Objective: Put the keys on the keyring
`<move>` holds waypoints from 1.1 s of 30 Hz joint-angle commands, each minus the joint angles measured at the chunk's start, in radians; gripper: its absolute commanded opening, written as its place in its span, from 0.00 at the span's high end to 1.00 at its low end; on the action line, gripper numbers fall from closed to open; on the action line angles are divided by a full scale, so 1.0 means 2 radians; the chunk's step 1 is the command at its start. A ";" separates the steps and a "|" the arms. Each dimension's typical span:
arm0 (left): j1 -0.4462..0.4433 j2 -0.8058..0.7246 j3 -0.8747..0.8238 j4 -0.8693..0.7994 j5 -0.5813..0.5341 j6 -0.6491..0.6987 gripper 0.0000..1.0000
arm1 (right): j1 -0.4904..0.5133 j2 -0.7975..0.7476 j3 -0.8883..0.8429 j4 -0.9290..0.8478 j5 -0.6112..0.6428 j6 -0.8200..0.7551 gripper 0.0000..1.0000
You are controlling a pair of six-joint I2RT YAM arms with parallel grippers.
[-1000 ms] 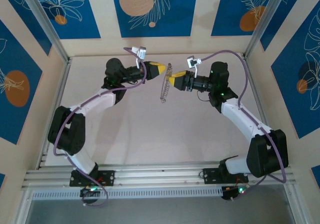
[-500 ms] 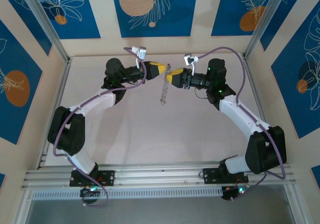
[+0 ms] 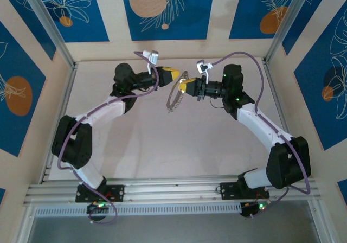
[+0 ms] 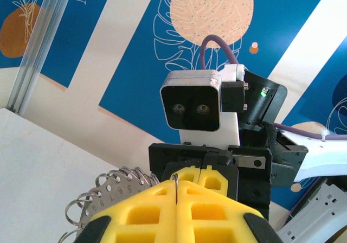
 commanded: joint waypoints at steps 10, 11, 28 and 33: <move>-0.003 -0.022 -0.002 0.024 -0.004 0.001 1.00 | 0.018 0.018 0.015 -0.031 -0.013 -0.018 1.00; -0.004 -0.022 -0.003 0.024 -0.003 0.001 1.00 | 0.017 0.018 0.014 -0.030 -0.011 -0.018 1.00; -0.004 -0.027 -0.014 0.031 -0.005 -0.001 1.00 | 0.026 0.033 0.031 -0.033 -0.016 -0.005 1.00; -0.004 -0.029 -0.016 0.032 -0.006 -0.002 1.00 | 0.009 0.011 0.008 -0.032 -0.013 0.001 0.80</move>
